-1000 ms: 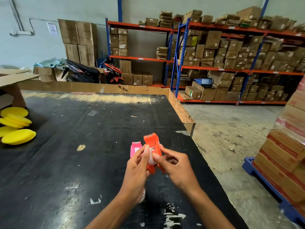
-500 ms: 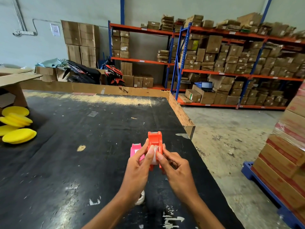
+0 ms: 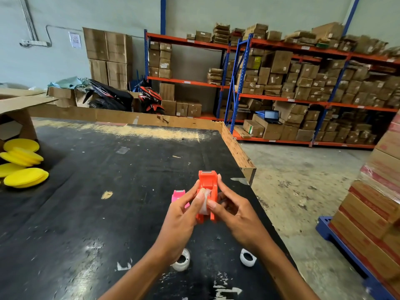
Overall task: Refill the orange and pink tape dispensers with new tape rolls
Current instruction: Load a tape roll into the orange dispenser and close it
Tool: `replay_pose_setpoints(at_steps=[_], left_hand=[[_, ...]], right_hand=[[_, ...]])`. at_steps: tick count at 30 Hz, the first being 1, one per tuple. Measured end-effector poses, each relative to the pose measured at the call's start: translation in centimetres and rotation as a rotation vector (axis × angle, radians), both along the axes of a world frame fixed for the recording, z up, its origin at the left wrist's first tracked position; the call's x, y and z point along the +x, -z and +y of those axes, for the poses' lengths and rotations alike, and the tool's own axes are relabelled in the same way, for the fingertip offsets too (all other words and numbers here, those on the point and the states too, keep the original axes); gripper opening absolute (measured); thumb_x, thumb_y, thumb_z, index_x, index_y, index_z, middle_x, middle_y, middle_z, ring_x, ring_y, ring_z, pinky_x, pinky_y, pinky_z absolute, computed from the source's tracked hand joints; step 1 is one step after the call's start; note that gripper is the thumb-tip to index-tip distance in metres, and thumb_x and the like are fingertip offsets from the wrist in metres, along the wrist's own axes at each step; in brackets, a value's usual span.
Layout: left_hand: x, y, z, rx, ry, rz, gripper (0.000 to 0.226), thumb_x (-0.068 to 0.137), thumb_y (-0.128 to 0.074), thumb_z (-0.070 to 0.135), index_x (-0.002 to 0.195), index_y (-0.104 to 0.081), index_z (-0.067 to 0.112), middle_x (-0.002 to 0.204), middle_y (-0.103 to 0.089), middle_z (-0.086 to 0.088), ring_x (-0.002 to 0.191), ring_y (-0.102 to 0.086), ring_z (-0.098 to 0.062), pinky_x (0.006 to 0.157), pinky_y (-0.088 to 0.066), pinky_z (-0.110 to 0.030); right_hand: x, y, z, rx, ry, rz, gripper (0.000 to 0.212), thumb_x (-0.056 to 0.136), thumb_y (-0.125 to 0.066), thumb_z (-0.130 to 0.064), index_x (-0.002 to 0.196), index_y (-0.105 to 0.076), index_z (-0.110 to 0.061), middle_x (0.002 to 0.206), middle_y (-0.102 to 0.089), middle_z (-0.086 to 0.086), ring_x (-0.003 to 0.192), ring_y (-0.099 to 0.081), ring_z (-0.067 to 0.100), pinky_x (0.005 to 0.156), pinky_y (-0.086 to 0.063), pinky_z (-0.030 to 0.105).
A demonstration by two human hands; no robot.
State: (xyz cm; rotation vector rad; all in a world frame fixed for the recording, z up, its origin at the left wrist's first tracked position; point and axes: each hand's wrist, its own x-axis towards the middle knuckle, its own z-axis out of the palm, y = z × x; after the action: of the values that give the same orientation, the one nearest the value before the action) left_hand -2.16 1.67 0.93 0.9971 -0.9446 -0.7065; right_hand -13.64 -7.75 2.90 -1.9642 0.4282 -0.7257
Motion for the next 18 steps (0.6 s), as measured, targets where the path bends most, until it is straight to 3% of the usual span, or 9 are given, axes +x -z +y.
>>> replay_pose_setpoints(at_steps=[2,4,7,10,13,15,18], left_hand=[[0.0,0.1,-0.1,0.013,0.009,-0.010,0.033,0.095,-0.047,0.021,0.123,-0.060,0.030,0.109,-0.076,0.002,0.102,-0.071,-0.014,0.075,-0.057,-0.021],[0.2,0.4,-0.1,0.044,0.007,-0.006,0.034,0.095,-0.048,0.021,0.126,-0.059,0.027,0.108,-0.077,-0.001,0.100,-0.072,-0.014,0.073,-0.056,-0.020],[0.4,0.5,-0.2,0.090,0.001,-0.008,0.038,0.095,-0.049,0.027,0.132,-0.058,0.026,0.112,-0.075,-0.004,0.103,-0.071,-0.015,0.077,-0.056,-0.024],[0.7,-0.1,-0.5,0.106,-0.013,0.040,0.032,0.094,-0.045,0.039,0.114,-0.070,0.033,0.108,-0.076,-0.007,0.102,-0.070,-0.020,0.082,-0.056,-0.035],[1.1,-0.4,-0.9,0.129,-0.039,0.145,0.034,0.100,-0.040,0.033,0.119,-0.067,0.027,0.104,-0.076,-0.008,0.094,-0.071,-0.020,0.072,-0.057,-0.031],[1.1,-0.6,-1.1,0.153,-0.020,0.231,0.037,0.101,-0.037,0.033,0.126,-0.062,0.020,0.114,-0.071,-0.019,0.108,-0.068,-0.030,0.086,-0.056,-0.043],[1.0,-0.8,-1.4,0.179,-0.032,0.354,0.047,0.095,-0.045,0.040,0.120,-0.065,0.004,0.121,-0.066,-0.028,0.122,-0.057,-0.042,0.106,-0.043,-0.054]], right_hand=[[0.1,0.4,0.4,0.031,0.012,-0.021,0.067,0.084,-0.060,-0.040,0.141,-0.026,-0.043,0.108,-0.052,0.021,0.086,-0.054,0.018,0.081,-0.056,0.025],[0.1,0.6,0.8,0.055,0.020,-0.043,0.062,0.086,-0.059,-0.034,0.139,-0.027,-0.044,0.109,-0.050,0.024,0.080,-0.051,0.008,0.075,-0.054,0.019],[0.0,0.8,1.0,0.095,0.031,-0.089,0.059,0.090,-0.059,-0.022,0.137,-0.030,-0.041,0.092,-0.053,0.017,0.070,-0.050,-0.003,0.069,-0.052,0.014],[-0.2,0.8,0.8,0.157,0.067,-0.125,0.066,0.083,-0.063,-0.025,0.142,-0.035,-0.031,0.091,-0.061,0.014,0.073,-0.059,0.004,0.073,-0.056,0.021],[-0.1,0.9,0.8,0.181,0.085,-0.152,0.063,0.078,-0.066,-0.031,0.137,-0.046,-0.030,0.098,-0.067,0.013,0.084,-0.064,0.012,0.078,-0.058,0.031],[0.1,0.9,1.0,0.183,0.089,-0.168,0.055,0.077,-0.067,-0.029,0.130,-0.054,-0.030,0.095,-0.071,0.007,0.087,-0.065,0.012,0.078,-0.058,0.032],[0.4,0.9,1.7,0.191,0.064,-0.180,0.041,0.081,-0.066,-0.019,0.120,-0.058,-0.032,0.090,-0.075,-0.017,0.092,-0.068,0.000,0.071,-0.057,0.019]])
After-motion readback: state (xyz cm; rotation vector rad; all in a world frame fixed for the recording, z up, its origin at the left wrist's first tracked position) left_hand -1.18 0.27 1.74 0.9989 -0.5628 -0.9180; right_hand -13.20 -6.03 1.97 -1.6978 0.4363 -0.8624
